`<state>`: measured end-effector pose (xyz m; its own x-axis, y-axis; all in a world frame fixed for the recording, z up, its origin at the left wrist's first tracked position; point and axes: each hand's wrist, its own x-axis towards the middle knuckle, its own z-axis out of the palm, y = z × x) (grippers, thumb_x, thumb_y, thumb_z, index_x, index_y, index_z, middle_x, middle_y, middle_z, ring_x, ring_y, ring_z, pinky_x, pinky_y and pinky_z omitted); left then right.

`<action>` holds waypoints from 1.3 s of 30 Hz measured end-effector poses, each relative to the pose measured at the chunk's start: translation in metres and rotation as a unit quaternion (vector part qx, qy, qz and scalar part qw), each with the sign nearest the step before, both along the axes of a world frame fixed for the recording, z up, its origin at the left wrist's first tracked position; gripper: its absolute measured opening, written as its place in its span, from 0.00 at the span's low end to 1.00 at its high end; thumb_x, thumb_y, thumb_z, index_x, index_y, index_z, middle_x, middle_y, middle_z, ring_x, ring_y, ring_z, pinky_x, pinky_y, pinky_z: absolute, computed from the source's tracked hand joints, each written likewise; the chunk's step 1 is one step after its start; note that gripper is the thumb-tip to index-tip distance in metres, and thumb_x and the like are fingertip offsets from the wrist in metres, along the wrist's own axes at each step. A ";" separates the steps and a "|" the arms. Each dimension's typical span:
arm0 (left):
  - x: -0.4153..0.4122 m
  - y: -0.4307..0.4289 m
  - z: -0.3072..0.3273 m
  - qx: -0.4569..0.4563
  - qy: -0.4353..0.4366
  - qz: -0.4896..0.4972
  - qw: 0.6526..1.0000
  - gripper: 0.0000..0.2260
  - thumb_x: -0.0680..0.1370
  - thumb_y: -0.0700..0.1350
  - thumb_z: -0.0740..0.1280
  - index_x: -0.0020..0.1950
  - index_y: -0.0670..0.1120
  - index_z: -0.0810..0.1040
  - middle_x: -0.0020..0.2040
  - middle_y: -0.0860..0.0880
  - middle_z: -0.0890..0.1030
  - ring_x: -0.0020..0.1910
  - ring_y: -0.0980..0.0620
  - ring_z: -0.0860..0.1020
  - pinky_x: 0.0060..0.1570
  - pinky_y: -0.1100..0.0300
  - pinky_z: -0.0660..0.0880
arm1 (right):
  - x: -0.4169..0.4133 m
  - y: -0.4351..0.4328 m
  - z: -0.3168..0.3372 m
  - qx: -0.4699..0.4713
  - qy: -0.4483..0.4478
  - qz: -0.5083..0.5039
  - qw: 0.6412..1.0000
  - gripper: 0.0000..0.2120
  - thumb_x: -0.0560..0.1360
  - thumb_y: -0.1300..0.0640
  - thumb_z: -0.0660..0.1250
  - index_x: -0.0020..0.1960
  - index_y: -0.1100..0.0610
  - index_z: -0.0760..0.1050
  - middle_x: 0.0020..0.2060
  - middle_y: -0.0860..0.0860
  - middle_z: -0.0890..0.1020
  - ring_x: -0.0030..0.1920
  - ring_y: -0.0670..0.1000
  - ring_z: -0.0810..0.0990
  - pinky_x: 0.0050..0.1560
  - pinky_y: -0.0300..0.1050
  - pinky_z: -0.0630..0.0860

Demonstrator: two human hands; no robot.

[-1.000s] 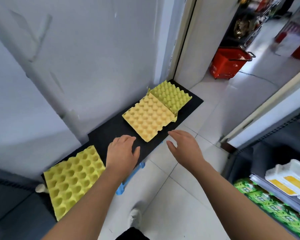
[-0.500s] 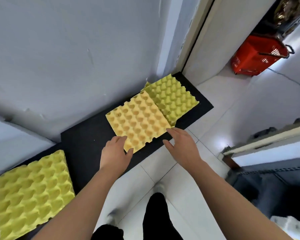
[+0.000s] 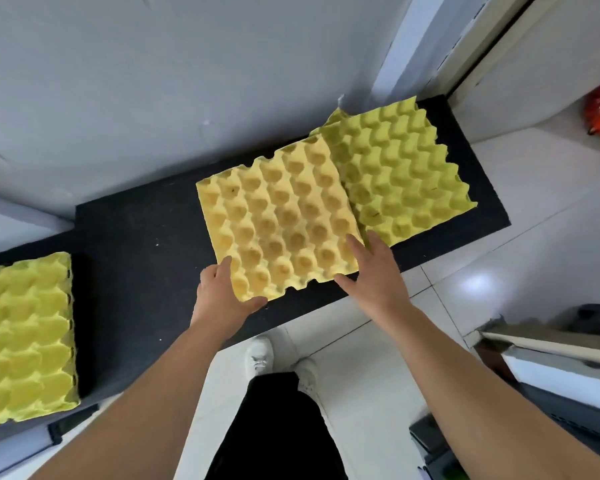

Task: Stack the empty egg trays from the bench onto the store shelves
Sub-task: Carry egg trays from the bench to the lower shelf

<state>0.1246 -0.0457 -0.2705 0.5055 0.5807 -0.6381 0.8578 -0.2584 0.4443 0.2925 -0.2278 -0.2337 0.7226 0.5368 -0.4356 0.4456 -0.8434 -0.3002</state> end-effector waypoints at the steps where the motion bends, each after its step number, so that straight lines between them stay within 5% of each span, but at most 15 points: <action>1: 0.001 0.001 -0.015 -0.011 0.009 0.007 1.000 0.44 0.69 0.55 0.76 0.76 0.56 0.53 0.72 0.50 0.58 0.67 0.47 0.65 0.37 0.55 0.78 | 0.005 0.002 -0.011 -0.003 -0.001 0.000 1.000 0.35 0.75 0.46 0.65 0.76 0.49 0.52 0.75 0.59 0.50 0.75 0.56 0.48 0.72 0.49 0.54; 3: 0.003 0.003 -0.041 -0.030 0.022 0.025 0.999 0.45 0.68 0.54 0.77 0.75 0.58 0.52 0.71 0.49 0.58 0.65 0.45 0.68 0.32 0.59 0.74 | 0.014 0.006 -0.032 -0.006 -0.001 0.000 1.000 0.37 0.74 0.45 0.66 0.76 0.48 0.52 0.75 0.60 0.48 0.75 0.57 0.48 0.73 0.51 0.55; 9: 0.008 -0.003 -0.083 -0.060 0.019 0.075 0.995 0.50 0.65 0.50 0.80 0.75 0.60 0.48 0.69 0.47 0.62 0.63 0.42 0.71 0.52 0.42 0.77 | 0.025 0.006 -0.073 0.023 0.000 -0.006 1.000 0.39 0.70 0.45 0.71 0.75 0.46 0.55 0.76 0.55 0.49 0.74 0.58 0.48 0.71 0.53 0.58; 16: 0.003 0.002 -0.073 -0.022 -0.033 0.133 0.990 0.56 0.66 0.49 0.79 0.77 0.58 0.38 0.72 0.47 0.58 0.69 0.43 0.64 0.62 0.40 0.71 | 0.013 0.015 -0.072 0.080 0.017 -0.054 0.995 0.36 0.69 0.50 0.73 0.73 0.49 0.61 0.74 0.57 0.52 0.72 0.58 0.50 0.70 0.52 0.57; 25: -0.020 0.025 -0.001 0.019 -0.108 0.163 0.981 0.51 0.66 0.49 0.79 0.78 0.51 0.47 0.71 0.49 0.60 0.71 0.47 0.58 0.66 0.44 0.67 | -0.008 0.034 -0.021 0.150 0.039 -0.081 0.985 0.37 0.69 0.52 0.74 0.73 0.47 0.62 0.75 0.54 0.53 0.72 0.52 0.51 0.66 0.46 0.59; 32: -0.063 0.026 0.081 0.066 -0.163 0.196 0.965 0.49 0.65 0.48 0.80 0.77 0.49 0.51 0.70 0.49 0.62 0.70 0.47 0.60 0.67 0.50 0.61 | -0.031 0.051 0.056 0.186 0.030 -0.014 0.982 0.37 0.68 0.50 0.75 0.73 0.47 0.63 0.74 0.58 0.56 0.73 0.56 0.51 0.68 0.54 0.59; 39: -0.142 -0.003 0.154 0.117 -0.212 0.269 0.932 0.50 0.60 0.52 0.82 0.74 0.50 0.58 0.65 0.49 0.68 0.66 0.46 0.66 0.66 0.43 0.68 | -0.079 0.050 0.139 0.224 0.037 0.073 0.971 0.38 0.67 0.48 0.75 0.73 0.46 0.63 0.74 0.56 0.56 0.74 0.53 0.50 0.70 0.53 0.59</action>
